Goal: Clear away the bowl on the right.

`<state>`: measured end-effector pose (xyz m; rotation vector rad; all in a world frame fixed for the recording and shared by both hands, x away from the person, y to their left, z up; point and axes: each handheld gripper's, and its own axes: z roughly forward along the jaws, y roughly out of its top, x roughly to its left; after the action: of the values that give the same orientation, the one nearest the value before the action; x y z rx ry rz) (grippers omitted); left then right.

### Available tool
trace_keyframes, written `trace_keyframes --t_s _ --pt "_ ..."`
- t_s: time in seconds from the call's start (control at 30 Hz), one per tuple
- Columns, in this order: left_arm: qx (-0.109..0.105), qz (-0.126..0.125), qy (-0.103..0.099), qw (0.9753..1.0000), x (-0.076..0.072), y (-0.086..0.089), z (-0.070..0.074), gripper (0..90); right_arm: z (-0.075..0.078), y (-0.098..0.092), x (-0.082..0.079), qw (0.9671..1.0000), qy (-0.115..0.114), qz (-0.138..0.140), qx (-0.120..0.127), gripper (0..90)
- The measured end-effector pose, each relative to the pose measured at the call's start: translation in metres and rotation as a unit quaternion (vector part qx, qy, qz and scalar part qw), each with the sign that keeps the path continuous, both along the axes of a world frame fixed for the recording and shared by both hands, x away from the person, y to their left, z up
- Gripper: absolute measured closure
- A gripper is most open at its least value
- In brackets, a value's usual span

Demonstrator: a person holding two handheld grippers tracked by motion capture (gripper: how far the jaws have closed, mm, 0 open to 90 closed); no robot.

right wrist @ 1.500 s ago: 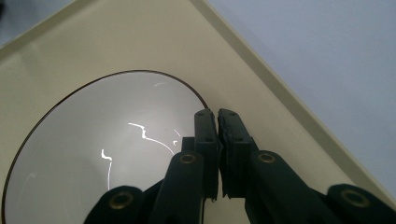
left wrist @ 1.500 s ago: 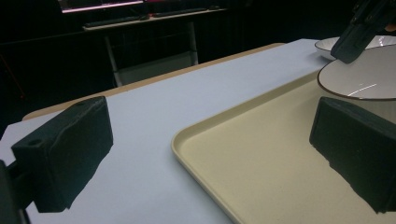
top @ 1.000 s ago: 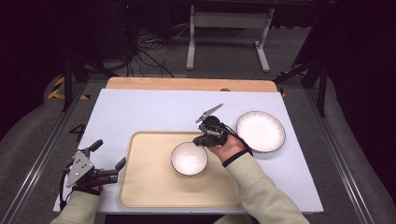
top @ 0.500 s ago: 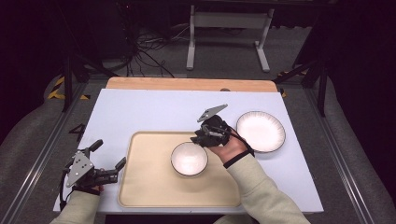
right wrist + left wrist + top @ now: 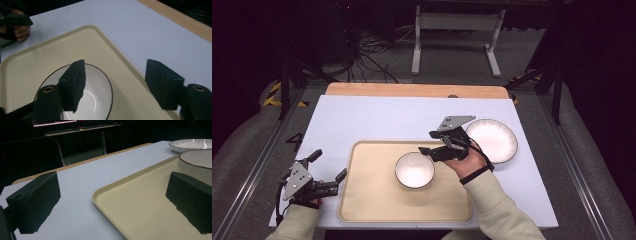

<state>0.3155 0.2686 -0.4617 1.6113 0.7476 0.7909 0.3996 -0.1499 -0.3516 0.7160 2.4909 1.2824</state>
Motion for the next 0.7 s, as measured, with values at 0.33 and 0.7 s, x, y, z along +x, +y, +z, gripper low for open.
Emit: trace_keyframes --t_s 0.33,0.7 --pt "-0.001 0.001 -0.001 1.0 0.0 0.0 0.0 0.1 0.004 -0.012 -0.005 0.9984 -0.044 -0.008 0.034 5.4" --pt "0.001 0.001 -0.001 1.0 0.0 0.0 0.0 0.1 0.007 -0.029 -0.01 0.9968 -0.064 -0.005 0.048 0.0"
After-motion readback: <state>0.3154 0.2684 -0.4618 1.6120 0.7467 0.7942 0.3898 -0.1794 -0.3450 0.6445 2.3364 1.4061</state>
